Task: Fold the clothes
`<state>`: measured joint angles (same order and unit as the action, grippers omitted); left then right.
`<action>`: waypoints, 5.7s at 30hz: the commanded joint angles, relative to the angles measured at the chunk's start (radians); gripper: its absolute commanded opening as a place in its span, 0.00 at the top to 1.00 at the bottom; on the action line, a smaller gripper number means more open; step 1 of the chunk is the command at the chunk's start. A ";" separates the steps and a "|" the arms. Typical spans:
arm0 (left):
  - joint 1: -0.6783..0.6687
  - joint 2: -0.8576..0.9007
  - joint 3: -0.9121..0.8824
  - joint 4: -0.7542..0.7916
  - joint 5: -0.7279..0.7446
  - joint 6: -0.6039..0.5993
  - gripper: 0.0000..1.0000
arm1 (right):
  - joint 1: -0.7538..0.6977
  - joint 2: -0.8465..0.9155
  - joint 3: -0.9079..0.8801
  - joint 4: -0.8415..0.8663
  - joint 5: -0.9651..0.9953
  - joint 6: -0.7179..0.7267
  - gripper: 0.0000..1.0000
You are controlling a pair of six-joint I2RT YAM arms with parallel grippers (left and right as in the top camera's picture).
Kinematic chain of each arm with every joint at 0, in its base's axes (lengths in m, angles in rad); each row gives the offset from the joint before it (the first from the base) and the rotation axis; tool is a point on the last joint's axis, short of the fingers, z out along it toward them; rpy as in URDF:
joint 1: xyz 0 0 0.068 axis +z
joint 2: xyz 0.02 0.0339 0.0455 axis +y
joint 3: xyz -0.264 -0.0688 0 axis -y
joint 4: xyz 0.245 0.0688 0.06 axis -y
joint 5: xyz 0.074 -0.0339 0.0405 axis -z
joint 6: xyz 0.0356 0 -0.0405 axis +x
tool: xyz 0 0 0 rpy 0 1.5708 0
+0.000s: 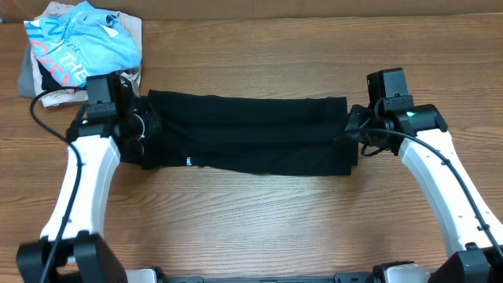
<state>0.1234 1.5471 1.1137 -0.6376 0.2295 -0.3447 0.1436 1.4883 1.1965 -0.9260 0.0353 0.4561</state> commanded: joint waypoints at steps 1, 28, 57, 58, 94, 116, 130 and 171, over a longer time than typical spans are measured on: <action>-0.006 0.063 0.016 0.039 -0.005 -0.016 0.94 | -0.003 0.019 -0.006 0.037 0.073 0.016 0.96; 0.003 0.202 0.085 0.265 -0.118 -0.013 0.00 | -0.048 0.272 0.058 0.163 0.154 0.033 0.04; 0.013 0.203 0.248 -0.206 -0.112 0.019 0.00 | -0.286 0.391 -0.048 0.078 -0.553 -0.395 0.00; 0.013 0.203 0.248 -0.206 -0.107 0.019 0.00 | -0.286 0.399 -0.055 0.092 -0.553 -0.382 0.00; 0.013 0.203 0.248 -0.241 -0.106 0.015 0.00 | -0.306 0.312 0.237 -0.200 -0.226 -0.248 0.96; 0.013 0.203 0.248 -0.241 -0.106 0.016 0.00 | 0.200 0.346 0.277 -0.107 -0.360 -0.143 0.96; 0.013 0.203 0.248 -0.241 -0.106 0.016 0.00 | 0.361 0.452 0.277 0.045 -0.396 -0.014 0.22; 0.013 0.203 0.248 -0.282 -0.079 0.016 0.00 | 0.186 0.600 0.445 -0.152 -0.463 -0.138 0.27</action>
<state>0.1318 1.7546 1.3674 -0.9199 0.1387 -0.3401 0.3172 2.1025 1.6451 -1.0836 -0.4160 0.3202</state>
